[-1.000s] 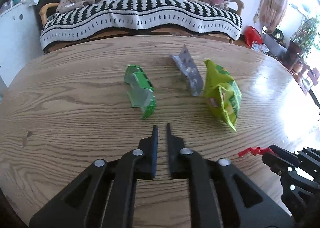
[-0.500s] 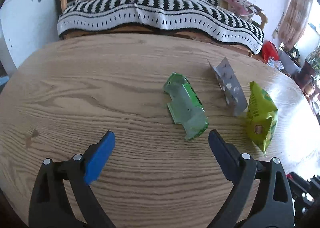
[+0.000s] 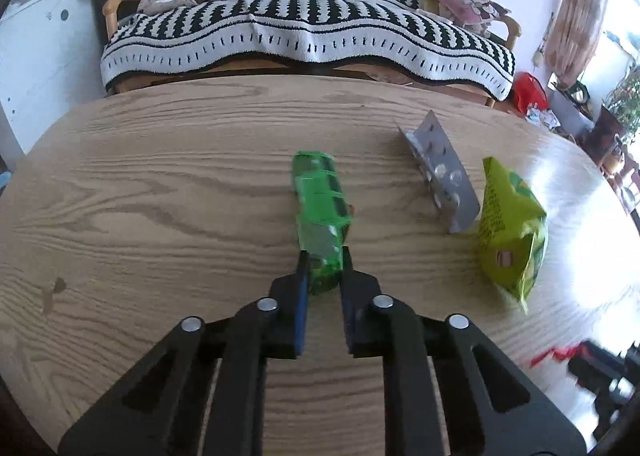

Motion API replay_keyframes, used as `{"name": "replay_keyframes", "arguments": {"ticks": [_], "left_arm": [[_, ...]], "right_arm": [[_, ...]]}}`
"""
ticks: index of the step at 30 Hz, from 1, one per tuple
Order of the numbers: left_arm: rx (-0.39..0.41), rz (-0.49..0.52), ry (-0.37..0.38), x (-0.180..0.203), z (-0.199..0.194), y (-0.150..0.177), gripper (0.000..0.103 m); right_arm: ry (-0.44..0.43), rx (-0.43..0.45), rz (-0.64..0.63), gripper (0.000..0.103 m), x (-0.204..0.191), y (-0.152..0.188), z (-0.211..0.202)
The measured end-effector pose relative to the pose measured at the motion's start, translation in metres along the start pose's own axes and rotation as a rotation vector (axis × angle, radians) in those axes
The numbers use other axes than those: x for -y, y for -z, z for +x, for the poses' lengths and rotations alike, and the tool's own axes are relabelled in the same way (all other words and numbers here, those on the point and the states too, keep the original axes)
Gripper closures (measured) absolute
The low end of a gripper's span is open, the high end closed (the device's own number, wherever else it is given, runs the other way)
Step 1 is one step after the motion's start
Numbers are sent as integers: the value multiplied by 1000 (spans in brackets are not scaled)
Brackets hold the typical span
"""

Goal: Collect trash
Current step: 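Grasp the green toy car with the left gripper while the right grasps the red ribbon, then carry the toy car and ribbon over the black bin and open both grippers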

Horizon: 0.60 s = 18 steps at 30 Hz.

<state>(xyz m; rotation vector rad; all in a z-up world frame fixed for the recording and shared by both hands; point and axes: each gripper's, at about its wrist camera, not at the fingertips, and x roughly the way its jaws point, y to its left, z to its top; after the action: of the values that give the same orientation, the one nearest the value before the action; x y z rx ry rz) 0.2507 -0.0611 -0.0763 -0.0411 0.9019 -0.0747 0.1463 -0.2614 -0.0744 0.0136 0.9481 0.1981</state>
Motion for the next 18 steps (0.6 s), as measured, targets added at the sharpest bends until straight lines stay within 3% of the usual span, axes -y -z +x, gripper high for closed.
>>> {"name": "replay_keyframes", "arguments": {"ticks": [5,10,18], "left_arm": [[-16,1,-8,-15,-23,14,91],[-8,53,-38,-19,-75,39,91],[34,96,-20,-8,-172,109,91]], "right_arm": [[-20,27,12,91,-1,0,-13],[-60,57,53,91,-2,7,-38],[-89,96,64,91,-13,55,-97]]}}
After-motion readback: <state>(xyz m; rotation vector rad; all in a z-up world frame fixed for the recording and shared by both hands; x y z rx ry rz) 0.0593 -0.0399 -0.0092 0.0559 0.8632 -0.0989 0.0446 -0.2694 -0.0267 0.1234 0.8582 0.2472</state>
